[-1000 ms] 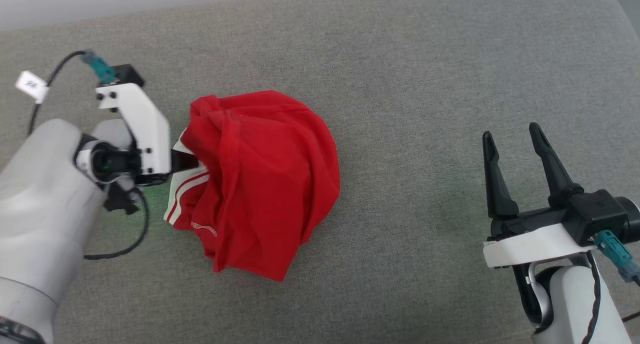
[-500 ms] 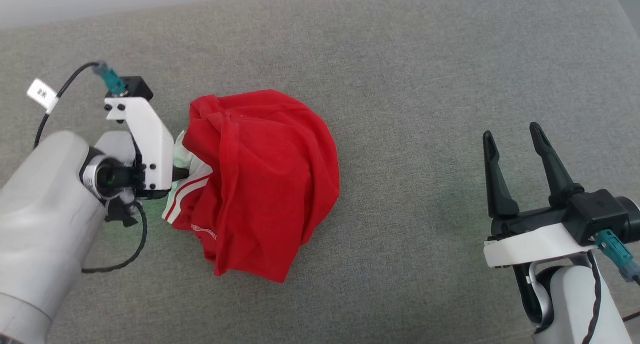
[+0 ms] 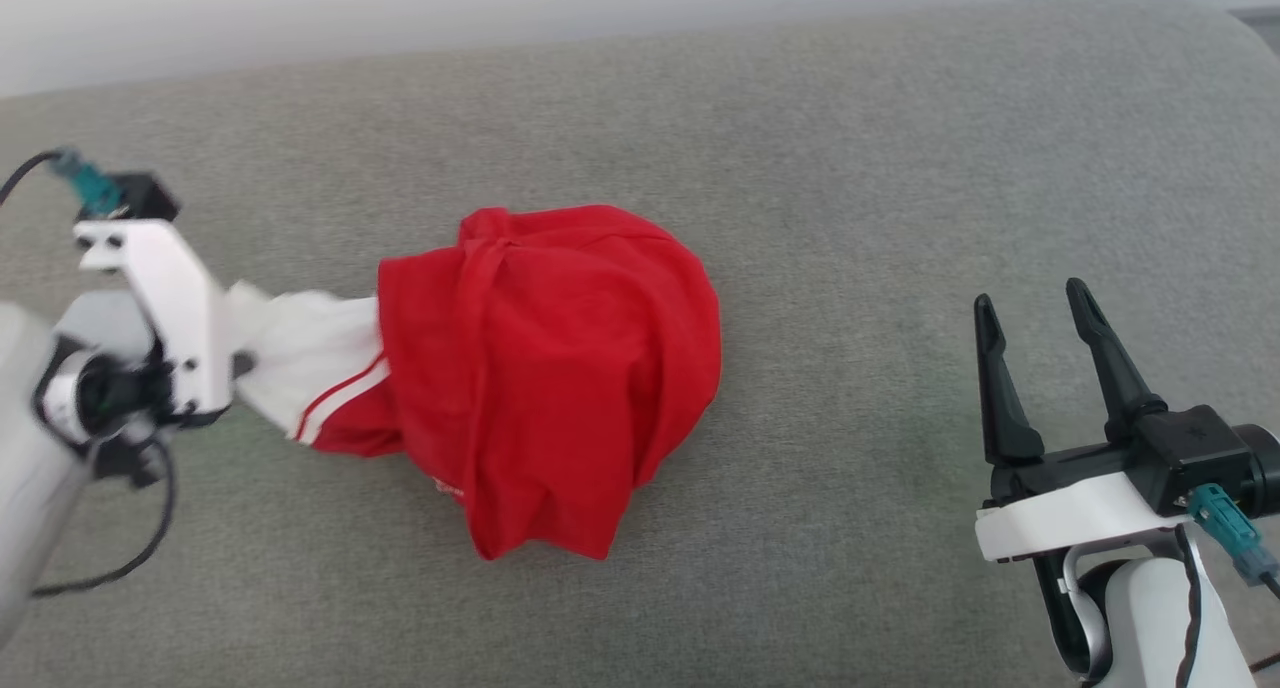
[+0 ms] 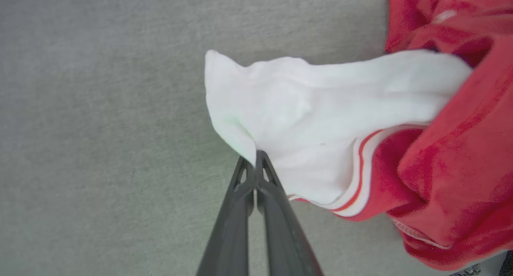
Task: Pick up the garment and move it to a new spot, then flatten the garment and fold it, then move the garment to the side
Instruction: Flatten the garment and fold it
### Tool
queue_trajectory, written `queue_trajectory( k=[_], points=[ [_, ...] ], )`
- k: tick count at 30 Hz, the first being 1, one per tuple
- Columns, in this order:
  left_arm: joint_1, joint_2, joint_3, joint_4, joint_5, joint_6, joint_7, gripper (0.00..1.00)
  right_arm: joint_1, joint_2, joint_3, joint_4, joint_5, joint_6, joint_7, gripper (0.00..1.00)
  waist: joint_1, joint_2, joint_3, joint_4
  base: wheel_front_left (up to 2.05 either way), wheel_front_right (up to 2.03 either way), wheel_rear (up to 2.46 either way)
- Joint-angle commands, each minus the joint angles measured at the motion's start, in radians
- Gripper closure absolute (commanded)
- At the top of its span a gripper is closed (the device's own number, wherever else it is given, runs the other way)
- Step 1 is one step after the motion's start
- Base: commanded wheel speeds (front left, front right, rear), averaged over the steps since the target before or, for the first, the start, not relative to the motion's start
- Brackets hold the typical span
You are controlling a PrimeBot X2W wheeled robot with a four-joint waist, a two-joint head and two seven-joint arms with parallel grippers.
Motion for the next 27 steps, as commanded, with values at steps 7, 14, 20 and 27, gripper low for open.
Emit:
queue_trajectory(
  k=[7, 14, 20, 27],
  points=[
    [0.111, 0.100, -0.019, -0.057, 0.027, 0.105, 0.042, 1.00, -0.002, 0.000, 0.005, 0.004, -0.007, 0.000, -0.005, 0.00, 0.0000, 0.0000, -0.007, 0.021, 0.00, 0.00, 0.00],
    [0.214, 0.106, -0.015, -0.072, -0.028, 0.166, 0.061, 1.00, -0.013, 0.000, 0.006, 0.007, 0.001, 0.000, -0.005, 0.00, 0.0000, 0.0000, -0.001, 0.024, 0.00, 0.00, 0.00],
    [0.185, 0.118, 0.013, -0.109, -0.026, 0.168, 0.021, 0.00, -0.018, 0.000, 0.009, 0.011, 0.004, 0.000, -0.005, 0.00, 0.0000, 0.0000, -0.004, 0.024, 0.00, 0.00, 0.00],
    [0.107, 0.153, 0.021, -0.243, 0.011, 0.177, 0.037, 0.00, -0.019, 0.000, 0.011, 0.012, 0.008, 0.000, -0.005, 0.00, 0.0000, 0.0000, -0.015, 0.020, 0.00, 0.00, 0.00]
  ],
)
